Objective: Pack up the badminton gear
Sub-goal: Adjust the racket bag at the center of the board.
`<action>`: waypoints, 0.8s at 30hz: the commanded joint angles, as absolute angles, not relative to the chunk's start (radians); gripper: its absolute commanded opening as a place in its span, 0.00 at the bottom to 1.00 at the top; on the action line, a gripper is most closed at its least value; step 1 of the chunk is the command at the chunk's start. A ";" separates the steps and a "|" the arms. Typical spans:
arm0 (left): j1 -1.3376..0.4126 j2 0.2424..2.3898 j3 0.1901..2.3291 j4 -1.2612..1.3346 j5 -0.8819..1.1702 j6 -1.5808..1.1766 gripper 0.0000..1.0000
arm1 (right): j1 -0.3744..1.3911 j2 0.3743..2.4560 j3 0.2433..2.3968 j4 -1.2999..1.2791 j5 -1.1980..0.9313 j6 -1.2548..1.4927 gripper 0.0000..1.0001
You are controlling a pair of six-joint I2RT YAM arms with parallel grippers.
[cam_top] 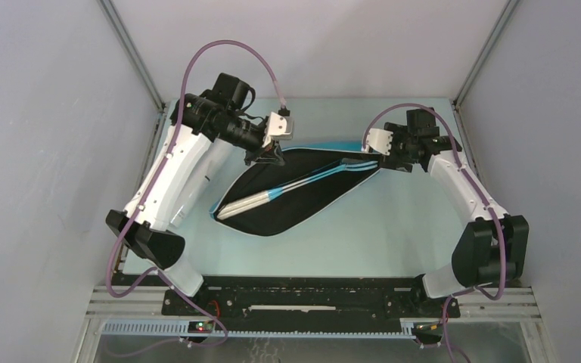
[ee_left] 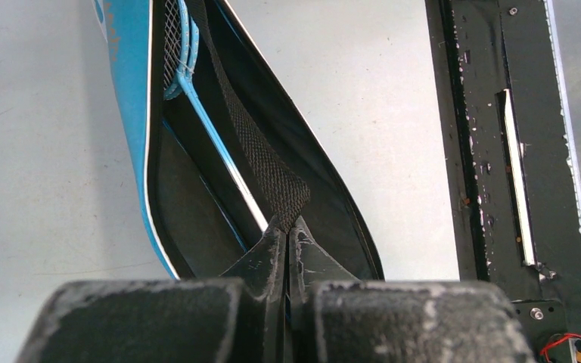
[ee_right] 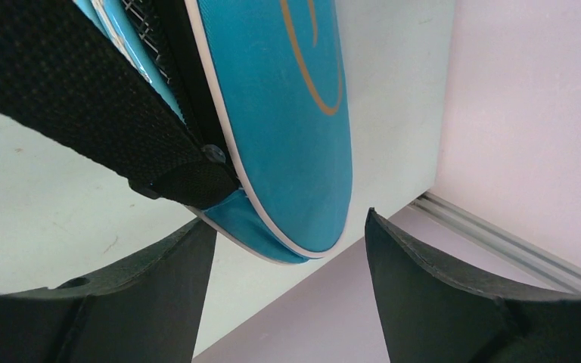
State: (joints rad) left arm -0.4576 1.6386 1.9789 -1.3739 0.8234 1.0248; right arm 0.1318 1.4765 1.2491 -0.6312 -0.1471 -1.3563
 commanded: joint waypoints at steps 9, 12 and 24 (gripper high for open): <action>-0.446 1.636 2.066 -1.366 0.887 1.056 0.00 | 0.124 1.526 1.255 -0.641 -0.190 -1.393 0.80; -0.441 1.633 2.060 -1.375 0.896 1.066 0.00 | 0.108 1.551 1.255 -0.619 -0.208 -1.403 0.80; -0.388 1.643 2.047 -1.393 0.948 1.063 0.00 | 0.047 1.630 1.256 -0.531 -0.372 -1.371 0.39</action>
